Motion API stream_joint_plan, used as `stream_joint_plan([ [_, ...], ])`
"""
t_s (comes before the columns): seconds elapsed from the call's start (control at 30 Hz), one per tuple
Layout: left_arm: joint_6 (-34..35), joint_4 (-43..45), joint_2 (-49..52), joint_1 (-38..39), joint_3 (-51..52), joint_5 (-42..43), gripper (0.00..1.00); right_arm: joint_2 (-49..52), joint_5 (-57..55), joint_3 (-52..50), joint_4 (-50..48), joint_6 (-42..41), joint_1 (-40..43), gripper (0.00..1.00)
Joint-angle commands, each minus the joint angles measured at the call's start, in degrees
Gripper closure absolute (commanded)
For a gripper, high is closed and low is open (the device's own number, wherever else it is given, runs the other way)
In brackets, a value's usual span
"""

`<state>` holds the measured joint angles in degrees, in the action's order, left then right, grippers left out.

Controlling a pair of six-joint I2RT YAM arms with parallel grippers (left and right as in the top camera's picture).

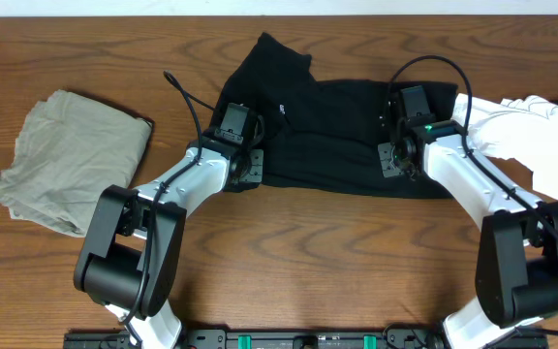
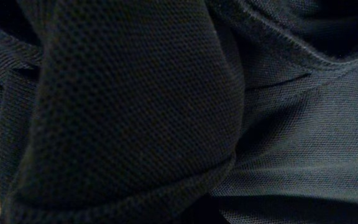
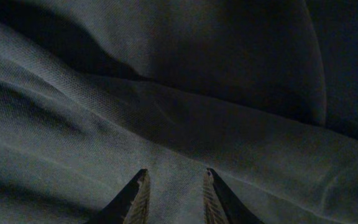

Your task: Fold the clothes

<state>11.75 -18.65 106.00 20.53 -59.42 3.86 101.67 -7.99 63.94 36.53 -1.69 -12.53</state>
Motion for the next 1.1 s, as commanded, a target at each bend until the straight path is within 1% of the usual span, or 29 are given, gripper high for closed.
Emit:
stream_joint_plan([
  [0.0, -0.11, -1.57, 1.18, 0.07, 2.86, -1.33, 0.94, 1.49, -0.57, -0.33, -0.57, 2.69, 0.63, 0.73],
  [0.17, -0.11, -1.42, 1.18, 0.07, 2.86, -1.33, 0.94, 2.97, 1.62, -0.33, -1.38, 3.72, 0.63, 0.73],
  [0.4, -0.11, -1.42, 1.18, 0.07, 2.86, -1.36, 0.94, 4.74, 1.57, -0.33, -3.91, 3.69, 0.63, 0.74],
  [0.43, -0.11, -1.42, 1.18, 0.07, 2.86, -1.36, 0.94, 4.74, 1.51, -0.33, -4.20, 3.69, 0.63, 0.76],
  [0.47, -0.11, -1.42, 1.18, 0.07, 2.86, -1.36, 0.94, 4.74, 1.03, -0.33, -4.42, 3.67, 0.63, 0.82],
  [0.5, -0.11, -1.42, 1.18, 0.07, 2.86, -1.33, 0.94, 4.74, 0.11, -0.33, -4.70, 3.41, 0.63, 0.93],
  [0.53, -0.11, -1.42, 1.18, 0.07, 2.86, -1.33, 0.94, 4.74, -1.11, -0.33, -5.09, 2.69, 0.63, 0.99],
  [0.67, -0.11, -1.42, 1.18, 0.07, 2.86, -1.33, 0.94, 4.74, -9.03, -0.31, -8.81, -2.49, 0.63, 0.99],
  [0.77, -0.11, -1.44, 1.18, 0.07, 2.86, -1.36, 0.94, 4.74, -12.83, -0.31, -13.64, -5.22, 0.63, 0.98],
  [0.83, -0.11, -1.44, 1.18, 0.07, 2.86, -1.33, 0.94, 4.74, -13.05, -0.31, -17.97, -6.23, 0.63, 0.82],
  [0.87, -0.11, -1.44, 1.18, 0.07, 2.86, -1.33, 0.94, 4.74, -13.05, -0.31, -19.69, -6.56, 0.63, 0.77],
  [0.9, -0.11, -1.44, 1.18, 0.07, 2.86, -1.33, 0.94, 4.74, -13.03, -0.31, -21.49, -6.64, 0.63, 0.71],
  [0.97, -0.11, -1.49, 1.18, 0.07, 2.86, -1.36, 0.94, 4.74, -13.00, -0.31, -23.50, -6.64, 0.63, 0.63],
  [1.07, -0.11, -1.68, 1.18, 0.07, 2.86, -1.33, 0.94, 4.72, -13.09, -0.28, -21.86, -6.60, 0.63, 0.62],
])
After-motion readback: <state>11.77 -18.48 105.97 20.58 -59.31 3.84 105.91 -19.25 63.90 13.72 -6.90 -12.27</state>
